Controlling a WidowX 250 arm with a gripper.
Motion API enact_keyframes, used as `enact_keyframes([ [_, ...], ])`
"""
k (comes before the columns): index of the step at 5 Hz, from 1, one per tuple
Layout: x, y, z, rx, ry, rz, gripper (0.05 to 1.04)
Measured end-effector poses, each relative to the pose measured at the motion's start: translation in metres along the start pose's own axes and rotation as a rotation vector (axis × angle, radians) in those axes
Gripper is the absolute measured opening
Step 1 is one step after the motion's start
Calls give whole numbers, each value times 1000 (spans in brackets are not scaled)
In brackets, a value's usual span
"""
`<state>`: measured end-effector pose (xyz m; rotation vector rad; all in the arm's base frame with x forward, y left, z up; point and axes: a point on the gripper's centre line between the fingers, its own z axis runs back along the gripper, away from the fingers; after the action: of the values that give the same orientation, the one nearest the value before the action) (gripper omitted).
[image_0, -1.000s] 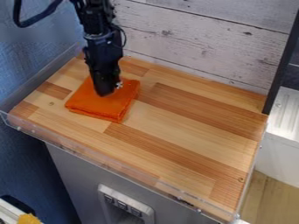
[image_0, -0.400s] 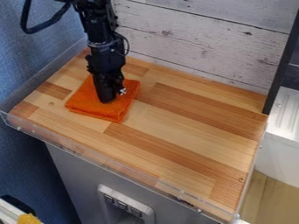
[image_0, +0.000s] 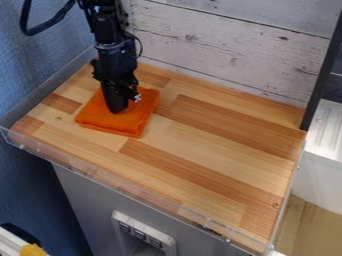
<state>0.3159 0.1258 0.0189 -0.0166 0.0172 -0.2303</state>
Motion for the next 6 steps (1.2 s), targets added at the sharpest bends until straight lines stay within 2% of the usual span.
enact_keyframes([
  [3, -1, 3, -5, 20, -22, 155, 59],
  [6, 14, 23, -5, 14, -31, 225, 59],
])
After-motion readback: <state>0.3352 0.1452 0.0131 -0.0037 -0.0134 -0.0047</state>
